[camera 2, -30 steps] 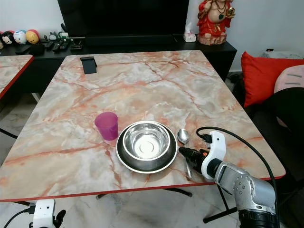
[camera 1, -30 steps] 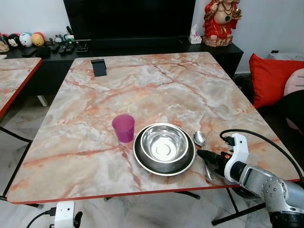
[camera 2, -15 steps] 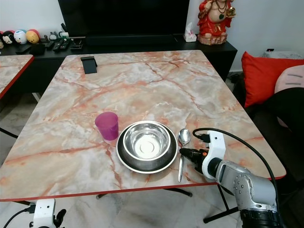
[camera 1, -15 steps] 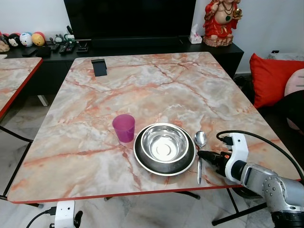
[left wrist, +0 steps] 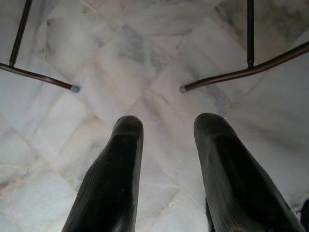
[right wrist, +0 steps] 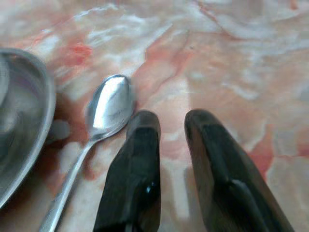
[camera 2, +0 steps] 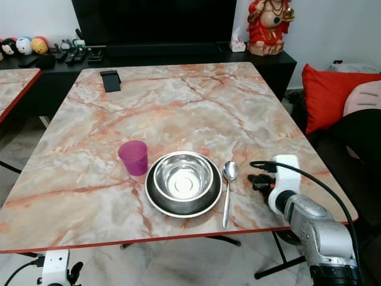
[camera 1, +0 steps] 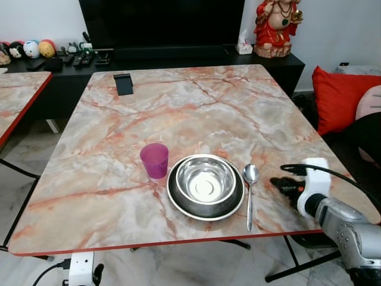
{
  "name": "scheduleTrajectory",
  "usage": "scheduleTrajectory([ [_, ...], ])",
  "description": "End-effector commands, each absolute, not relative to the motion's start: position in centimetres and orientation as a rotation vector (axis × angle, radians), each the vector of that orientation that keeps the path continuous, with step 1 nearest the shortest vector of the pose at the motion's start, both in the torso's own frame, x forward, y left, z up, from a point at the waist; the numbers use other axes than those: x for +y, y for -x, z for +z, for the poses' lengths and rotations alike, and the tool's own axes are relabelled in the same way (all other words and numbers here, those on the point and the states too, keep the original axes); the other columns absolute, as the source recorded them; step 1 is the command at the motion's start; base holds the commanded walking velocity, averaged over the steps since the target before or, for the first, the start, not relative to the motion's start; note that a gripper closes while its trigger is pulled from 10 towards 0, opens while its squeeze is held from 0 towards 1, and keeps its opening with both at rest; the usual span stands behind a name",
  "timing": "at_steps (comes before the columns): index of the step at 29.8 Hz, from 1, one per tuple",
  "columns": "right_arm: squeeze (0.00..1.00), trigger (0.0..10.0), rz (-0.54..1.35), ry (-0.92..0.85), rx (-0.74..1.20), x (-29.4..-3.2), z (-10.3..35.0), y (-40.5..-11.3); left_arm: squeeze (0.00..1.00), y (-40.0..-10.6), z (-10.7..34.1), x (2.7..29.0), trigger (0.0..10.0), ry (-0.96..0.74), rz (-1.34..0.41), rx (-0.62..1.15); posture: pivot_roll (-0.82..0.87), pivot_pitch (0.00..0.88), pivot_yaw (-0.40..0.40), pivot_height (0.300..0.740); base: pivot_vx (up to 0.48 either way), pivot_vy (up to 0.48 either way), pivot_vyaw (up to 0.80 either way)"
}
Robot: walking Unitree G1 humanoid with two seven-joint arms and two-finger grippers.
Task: Setting the table
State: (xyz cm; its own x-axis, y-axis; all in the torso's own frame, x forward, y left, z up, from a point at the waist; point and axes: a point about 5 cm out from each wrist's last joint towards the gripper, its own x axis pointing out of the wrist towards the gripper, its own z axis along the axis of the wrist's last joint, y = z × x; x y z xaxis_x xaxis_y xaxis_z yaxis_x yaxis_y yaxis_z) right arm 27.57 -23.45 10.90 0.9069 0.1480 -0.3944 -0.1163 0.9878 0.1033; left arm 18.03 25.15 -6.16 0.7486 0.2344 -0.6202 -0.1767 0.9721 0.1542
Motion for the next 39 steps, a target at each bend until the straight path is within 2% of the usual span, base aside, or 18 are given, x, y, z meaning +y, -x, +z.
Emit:
scheduleTrajectory([
  [1,0.00,10.0,0.124,-0.071,0.353,-23.2,11.6,-27.3,0.00,-17.9,-6.2,25.4,10.0,-0.096,0.229,0.698,-0.09,0.000,0.011,0.724,0.000,0.000,0.00],
  [11,0.00,10.0,-0.097,0.103,0.084,-24.3,11.5,-25.5,0.00,-18.2,-6.0,25.2,10.0,-0.111,0.214,0.680,-0.11,0.000,0.015,0.724,0.000,0.000,0.00],
  [13,0.00,10.0,-0.096,0.152,0.052,-23.9,11.5,-25.2,0.00,-18.4,-5.9,25.1,10.0,-0.108,0.213,0.670,-0.10,0.000,0.014,0.724,0.000,0.000,0.00],
  [19,0.00,10.0,-0.099,0.157,-0.005,-22.9,11.3,-25.4,0.00,-18.2,-5.9,25.1,10.0,-0.098,0.225,0.650,-0.09,0.000,0.012,0.724,0.000,0.000,0.00],
  [33,0.00,10.0,-0.073,0.184,-0.096,-21.8,11.9,-27.5,0.00,-15.6,-6.9,26.1,10.0,-0.002,0.343,0.703,-0.07,0.000,0.008,0.724,0.000,0.000,0.00],
  [39,0.00,10.0,-0.083,0.161,-0.107,-21.9,11.8,-27.8,0.00,-15.0,-7.0,26.3,10.0,0.007,0.355,0.712,-0.07,0.000,0.009,0.724,0.000,0.000,0.45],
])
